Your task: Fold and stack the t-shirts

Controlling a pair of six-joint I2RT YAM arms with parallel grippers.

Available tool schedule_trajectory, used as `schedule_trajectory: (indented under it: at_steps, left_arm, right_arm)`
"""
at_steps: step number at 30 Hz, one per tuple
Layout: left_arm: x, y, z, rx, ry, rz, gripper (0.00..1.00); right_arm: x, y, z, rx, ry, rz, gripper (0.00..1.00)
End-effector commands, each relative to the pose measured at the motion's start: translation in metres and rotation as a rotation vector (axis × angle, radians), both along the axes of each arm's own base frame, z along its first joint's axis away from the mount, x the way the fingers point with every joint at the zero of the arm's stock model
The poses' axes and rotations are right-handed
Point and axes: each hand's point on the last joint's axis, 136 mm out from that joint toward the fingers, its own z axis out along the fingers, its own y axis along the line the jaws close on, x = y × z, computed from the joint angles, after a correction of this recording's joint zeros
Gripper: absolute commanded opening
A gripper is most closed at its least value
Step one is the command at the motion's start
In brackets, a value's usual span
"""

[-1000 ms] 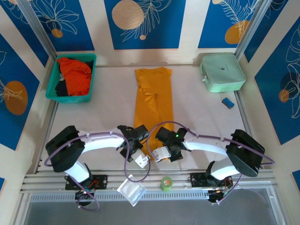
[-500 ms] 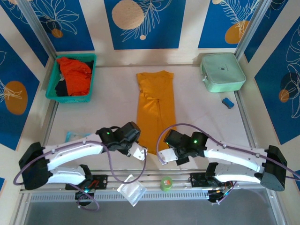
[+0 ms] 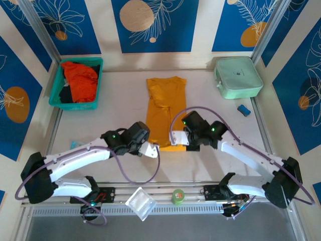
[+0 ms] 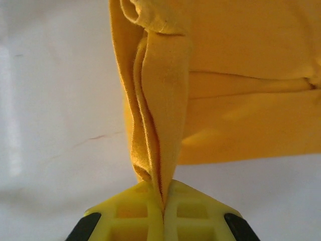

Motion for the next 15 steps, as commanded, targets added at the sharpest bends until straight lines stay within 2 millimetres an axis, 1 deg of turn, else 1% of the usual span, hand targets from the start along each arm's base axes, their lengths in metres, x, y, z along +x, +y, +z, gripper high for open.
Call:
schedule_trajectory:
  at_steps: [1,6,12,15]
  left_arm:
    - [0.043,-0.008,0.027,-0.068,-0.085,0.076,0.00]
    - [0.089,-0.017,0.037,-0.106,-0.104,0.123,0.00]
    - [0.141,-0.016,0.031,-0.092,-0.124,0.200,0.00]
    - [0.159,-0.014,0.022,-0.079,-0.128,0.226,0.00]
  right_arm:
    - [0.028,0.009,0.013,0.050,-0.026,0.036,0.00]
    - [0.069,0.004,0.011,0.059,-0.020,-0.018,0.00]
    - [0.115,-0.002,0.000,0.059,-0.036,-0.109,0.00]
    - [0.136,-0.004,-0.009,0.052,-0.050,-0.147,0.00]
